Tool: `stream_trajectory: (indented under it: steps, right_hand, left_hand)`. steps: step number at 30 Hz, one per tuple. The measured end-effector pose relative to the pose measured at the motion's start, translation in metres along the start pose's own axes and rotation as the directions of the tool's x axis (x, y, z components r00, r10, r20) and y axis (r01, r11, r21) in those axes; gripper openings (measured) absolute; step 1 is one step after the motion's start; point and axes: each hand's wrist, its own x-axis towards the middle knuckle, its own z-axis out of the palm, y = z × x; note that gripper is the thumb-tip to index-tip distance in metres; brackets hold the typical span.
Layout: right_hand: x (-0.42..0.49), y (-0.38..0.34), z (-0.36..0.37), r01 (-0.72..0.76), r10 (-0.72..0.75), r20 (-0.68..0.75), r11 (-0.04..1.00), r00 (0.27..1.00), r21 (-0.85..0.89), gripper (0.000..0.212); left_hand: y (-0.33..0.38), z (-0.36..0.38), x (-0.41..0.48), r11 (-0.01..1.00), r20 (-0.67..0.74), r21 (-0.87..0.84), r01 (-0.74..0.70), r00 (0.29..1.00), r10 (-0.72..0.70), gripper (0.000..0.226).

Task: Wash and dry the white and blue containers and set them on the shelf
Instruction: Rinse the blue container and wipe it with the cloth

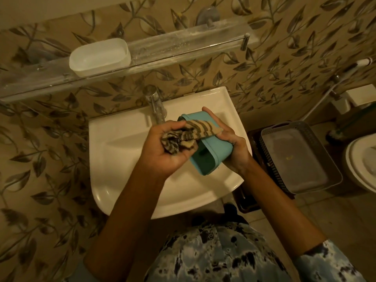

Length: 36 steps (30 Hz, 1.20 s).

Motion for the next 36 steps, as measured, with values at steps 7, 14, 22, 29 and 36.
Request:
stream_trajectory:
  steps: [7,14,22,29,36]
  right_hand:
    - [0.002,-0.003,-0.002,-0.013,0.016,-0.01,0.971,1.0,0.238,0.059]
    - [-0.002,0.002,-0.014,-0.042,0.062,-0.051,0.945,0.997,0.323,0.059]
    - [-0.011,0.017,-0.013,-0.1,0.172,-0.101,0.861,0.98,0.499,0.065]
    - [-0.006,0.015,0.0,-0.079,0.147,-0.118,0.891,0.982,0.447,0.059]
    - [-0.003,0.004,-0.01,-0.088,0.162,-0.151,0.908,0.975,0.409,0.055]
  left_hand:
    - [-0.039,-0.011,-0.006,0.532,0.124,0.833,-0.151,0.988,0.086,0.066]
    - [-0.022,-0.006,-0.015,-0.505,0.386,0.761,-0.408,0.91,-0.153,0.048]
    - [-0.02,-0.002,0.006,-0.645,0.396,0.749,-0.15,0.882,0.255,0.038]
    - [-0.043,0.003,0.023,-0.456,0.429,0.846,-0.276,0.86,0.275,0.046]
    - [-0.03,-0.003,0.022,-0.571,0.542,0.672,-0.471,0.839,-0.055,0.035]
